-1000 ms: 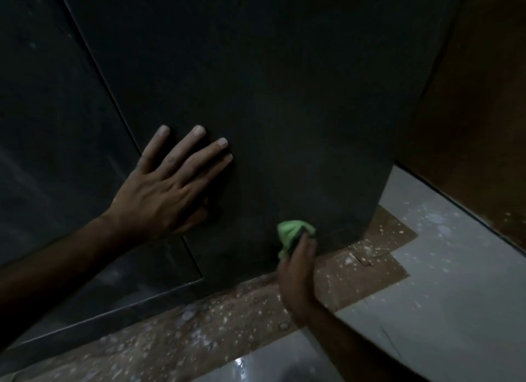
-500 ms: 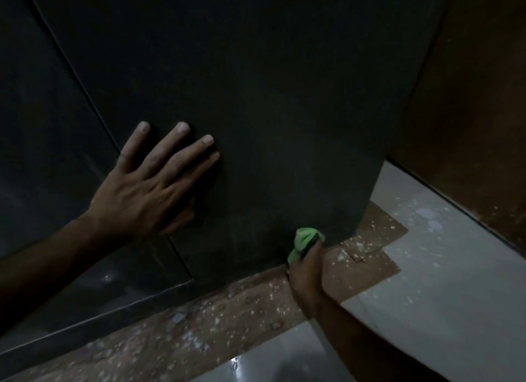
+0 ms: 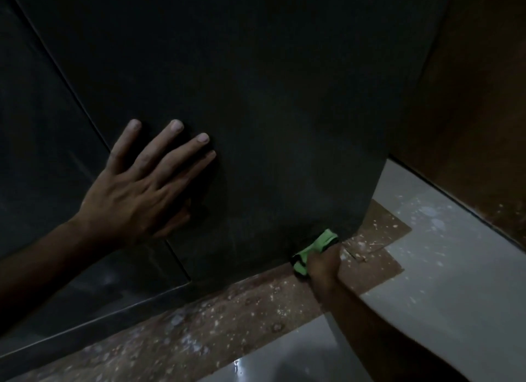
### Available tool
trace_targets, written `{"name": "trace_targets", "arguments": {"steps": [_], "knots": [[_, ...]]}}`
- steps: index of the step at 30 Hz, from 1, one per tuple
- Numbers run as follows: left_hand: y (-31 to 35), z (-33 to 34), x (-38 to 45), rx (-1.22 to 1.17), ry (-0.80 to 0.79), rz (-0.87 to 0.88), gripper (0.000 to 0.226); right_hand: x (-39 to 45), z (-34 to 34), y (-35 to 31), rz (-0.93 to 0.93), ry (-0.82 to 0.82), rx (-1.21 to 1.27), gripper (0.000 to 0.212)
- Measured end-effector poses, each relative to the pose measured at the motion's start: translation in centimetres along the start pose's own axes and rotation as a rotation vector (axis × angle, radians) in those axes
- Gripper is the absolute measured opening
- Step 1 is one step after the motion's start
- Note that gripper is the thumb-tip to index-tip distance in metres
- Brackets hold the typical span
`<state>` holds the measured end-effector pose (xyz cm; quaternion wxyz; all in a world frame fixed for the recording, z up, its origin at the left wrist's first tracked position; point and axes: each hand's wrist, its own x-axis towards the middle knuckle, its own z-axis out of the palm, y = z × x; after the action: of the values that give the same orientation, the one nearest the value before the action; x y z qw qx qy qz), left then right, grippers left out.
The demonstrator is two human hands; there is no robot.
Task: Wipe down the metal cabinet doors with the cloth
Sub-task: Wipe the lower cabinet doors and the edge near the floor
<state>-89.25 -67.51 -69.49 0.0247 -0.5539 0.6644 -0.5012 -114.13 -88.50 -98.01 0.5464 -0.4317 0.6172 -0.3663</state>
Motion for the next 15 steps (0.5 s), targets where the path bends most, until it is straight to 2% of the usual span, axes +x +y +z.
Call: {"name": "trace_targets", "arguments": {"steps": [4,6,8,11,15], "knots": [[0.2,-0.1,0.2,-0.023,0.013,-0.001,0.077,5.5,-3.9,-3.9,0.087,0.220,0.104,0.060],[0.3,-0.2,0.2,-0.022,0.008,0.001,0.078,5.3,-2.8,-4.2,0.126,0.215,0.004,0.055],[0.2,-0.1,0.2,-0.026,0.007,-0.005,0.078,2.9,-0.3,-2.3,0.117,0.118,-0.078,0.046],[0.2,0.1,0.0,-0.011,0.009,-0.011,0.078,0.9,0.5,-0.1,0.100,-0.014,-0.024,0.043],[0.2,0.3,-0.1,0.002,0.023,-0.012,0.078,4.2,-3.4,-3.2,0.128,0.124,0.151,0.048]]}}
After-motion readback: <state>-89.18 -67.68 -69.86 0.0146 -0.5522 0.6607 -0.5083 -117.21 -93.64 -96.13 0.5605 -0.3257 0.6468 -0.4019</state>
